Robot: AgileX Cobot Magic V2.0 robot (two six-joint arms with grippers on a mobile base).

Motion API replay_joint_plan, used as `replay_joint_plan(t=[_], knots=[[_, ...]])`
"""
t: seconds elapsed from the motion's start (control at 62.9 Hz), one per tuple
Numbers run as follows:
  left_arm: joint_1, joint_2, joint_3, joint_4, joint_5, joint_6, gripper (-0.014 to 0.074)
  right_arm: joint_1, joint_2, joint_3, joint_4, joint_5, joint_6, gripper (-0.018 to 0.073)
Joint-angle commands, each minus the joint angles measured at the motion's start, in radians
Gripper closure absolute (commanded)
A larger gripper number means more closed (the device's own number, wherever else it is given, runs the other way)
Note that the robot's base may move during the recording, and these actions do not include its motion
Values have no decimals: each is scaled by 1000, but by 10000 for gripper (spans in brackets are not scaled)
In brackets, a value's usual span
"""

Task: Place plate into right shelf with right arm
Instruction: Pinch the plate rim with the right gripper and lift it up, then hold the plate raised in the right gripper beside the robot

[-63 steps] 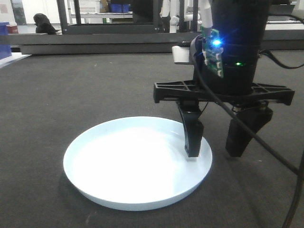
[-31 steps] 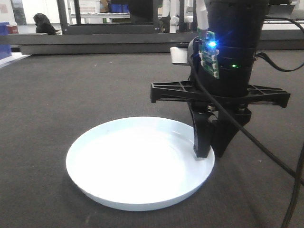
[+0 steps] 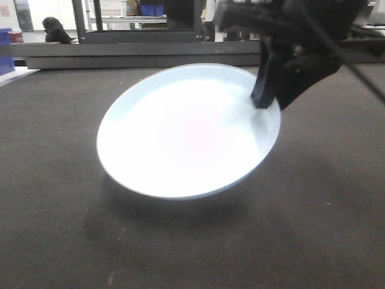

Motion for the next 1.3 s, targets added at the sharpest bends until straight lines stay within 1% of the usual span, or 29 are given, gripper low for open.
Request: replay_joint_plan(t=[0.0,0.08,0.143,0.223,0.398,0.509,0.605,0.7,0.811,1.05,1.289], knots=[[-2,-10,10,-8,-90,-7,724,-29,-116,46,-7,-157,-99,510],[-2,-10,10,-8,-90,-7,724,-67,-193,119,9,-237,-175,510],[-2,-10,10,-8,-90,-7,724,-116,-253,180,31,-298,-229,510],[-2,-10,10,-8,-90,-7,724,-181,-331,257,65,-378,-269,510],[-2,-10,10,-8,-90,-7,724,-320,-472,391,67,-526,-275,510],[-2,-10,10,-8,-90,-7,724,-395,-569,489,67,-644,-275,510],[-2,-10,10,-8,-90,-7,724,-442,-634,555,67,-713,-275,510],[-2,-10,10,-8,-90,-7,724,-459,-715,606,63,-734,-275,510],[-2,-10,10,-8,-90,-7,724,-466,-813,640,51,-708,-275,510],[-2,-10,10,-8,-90,-7,724,-466,-1019,686,-47,-673,-275,510],[-2,-10,10,-8,-90,-7,724,-466,-1119,686,-49,-683,-275,510]])
